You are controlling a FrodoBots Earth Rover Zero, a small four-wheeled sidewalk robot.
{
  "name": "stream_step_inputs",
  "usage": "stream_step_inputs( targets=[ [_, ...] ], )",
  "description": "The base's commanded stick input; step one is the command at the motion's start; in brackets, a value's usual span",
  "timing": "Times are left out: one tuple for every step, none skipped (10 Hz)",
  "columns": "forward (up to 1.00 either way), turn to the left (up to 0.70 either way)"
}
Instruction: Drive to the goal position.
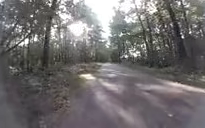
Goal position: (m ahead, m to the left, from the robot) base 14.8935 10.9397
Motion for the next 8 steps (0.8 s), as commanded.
stream_step_inputs(
  targets=[
    [0.7, -0.01],
    [0.7, -0.01],
    [0.7, -0.01],
    [0.7, -0.01],
    [0.7, -0.01],
    [0.7, -0.01],
    [0.7, -0.01],
    [0.7, -0.01]
  ],
)
